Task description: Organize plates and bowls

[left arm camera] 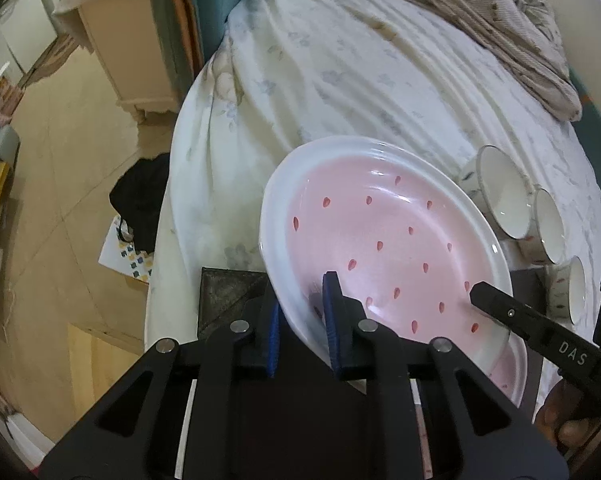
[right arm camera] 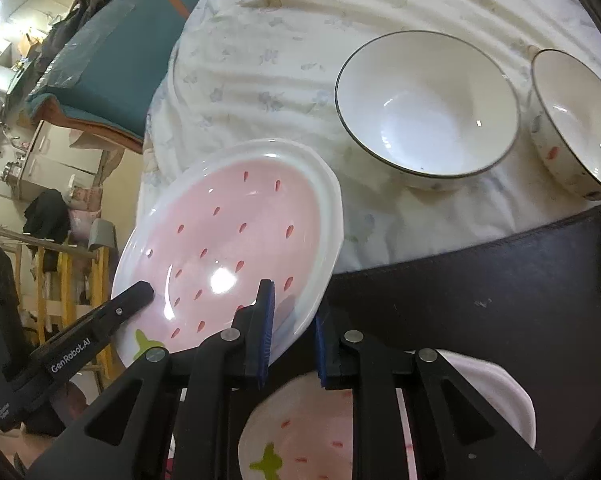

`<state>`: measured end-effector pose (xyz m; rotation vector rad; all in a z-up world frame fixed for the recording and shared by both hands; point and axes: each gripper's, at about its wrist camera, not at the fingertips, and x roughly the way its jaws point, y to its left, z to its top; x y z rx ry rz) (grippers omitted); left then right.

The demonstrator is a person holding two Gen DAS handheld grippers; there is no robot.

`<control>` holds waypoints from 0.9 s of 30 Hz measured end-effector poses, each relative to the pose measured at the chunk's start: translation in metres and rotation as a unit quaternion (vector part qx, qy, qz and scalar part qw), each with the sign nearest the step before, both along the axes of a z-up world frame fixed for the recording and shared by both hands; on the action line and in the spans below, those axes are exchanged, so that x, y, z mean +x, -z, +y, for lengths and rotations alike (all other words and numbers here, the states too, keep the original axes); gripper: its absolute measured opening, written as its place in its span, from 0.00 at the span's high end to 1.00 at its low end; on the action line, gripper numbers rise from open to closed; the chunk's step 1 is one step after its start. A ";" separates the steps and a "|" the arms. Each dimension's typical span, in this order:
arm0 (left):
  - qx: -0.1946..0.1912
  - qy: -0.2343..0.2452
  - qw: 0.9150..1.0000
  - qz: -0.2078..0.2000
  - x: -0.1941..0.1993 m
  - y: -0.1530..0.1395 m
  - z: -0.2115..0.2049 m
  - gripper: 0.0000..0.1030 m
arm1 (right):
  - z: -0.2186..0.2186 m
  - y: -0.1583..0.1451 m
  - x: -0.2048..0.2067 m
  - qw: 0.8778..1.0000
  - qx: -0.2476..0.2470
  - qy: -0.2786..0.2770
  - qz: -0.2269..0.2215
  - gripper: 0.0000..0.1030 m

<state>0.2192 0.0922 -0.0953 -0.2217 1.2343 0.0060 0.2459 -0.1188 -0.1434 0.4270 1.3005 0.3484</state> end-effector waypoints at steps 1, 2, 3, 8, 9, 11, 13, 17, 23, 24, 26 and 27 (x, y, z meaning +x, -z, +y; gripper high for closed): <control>0.003 0.002 1.000 -0.003 -0.002 -0.005 -0.003 0.85 | -0.002 -0.003 -0.003 1.000 0.002 0.000 -0.002 0.81; 0.003 0.001 1.000 -0.006 -0.006 -0.012 -0.005 0.85 | -0.004 -0.006 -0.006 1.000 0.005 -0.001 -0.006 0.81; 0.004 0.000 1.000 -0.010 -0.009 -0.018 -0.007 0.85 | -0.007 -0.009 -0.010 1.000 0.008 -0.001 -0.010 0.81; 0.004 0.017 0.999 -0.027 -0.034 -0.040 -0.022 0.83 | -0.020 -0.032 -0.028 0.999 0.019 -0.006 -0.030 0.81; -0.002 0.021 0.999 -0.029 -0.039 -0.042 -0.026 0.83 | -0.024 -0.037 -0.032 0.999 0.019 -0.009 -0.034 0.81; -0.001 0.032 0.999 -0.031 -0.049 -0.048 -0.037 0.83 | -0.030 -0.044 -0.041 0.999 0.018 -0.010 -0.039 0.81; -0.003 0.037 0.999 -0.031 -0.058 -0.051 -0.045 0.83 | -0.040 -0.050 -0.052 0.999 0.018 -0.003 -0.041 0.81; -0.008 0.060 0.998 -0.030 -0.084 -0.055 -0.067 0.82 | -0.060 -0.061 -0.079 0.999 0.012 0.002 -0.044 0.81; -0.016 0.090 0.996 -0.021 -0.118 -0.049 -0.092 0.82 | -0.089 -0.066 -0.117 0.999 0.010 0.008 -0.041 0.81; -0.017 0.093 0.995 -0.019 -0.122 -0.048 -0.096 0.82 | -0.094 -0.065 -0.126 0.999 0.008 0.009 -0.039 0.81; -0.012 0.108 0.994 -0.014 -0.132 -0.044 -0.106 0.81 | -0.101 -0.063 -0.140 0.999 0.006 0.010 -0.036 0.81; -0.009 0.118 0.993 -0.006 -0.136 -0.041 -0.111 0.81 | -0.105 -0.062 -0.144 0.999 0.006 0.010 -0.036 0.81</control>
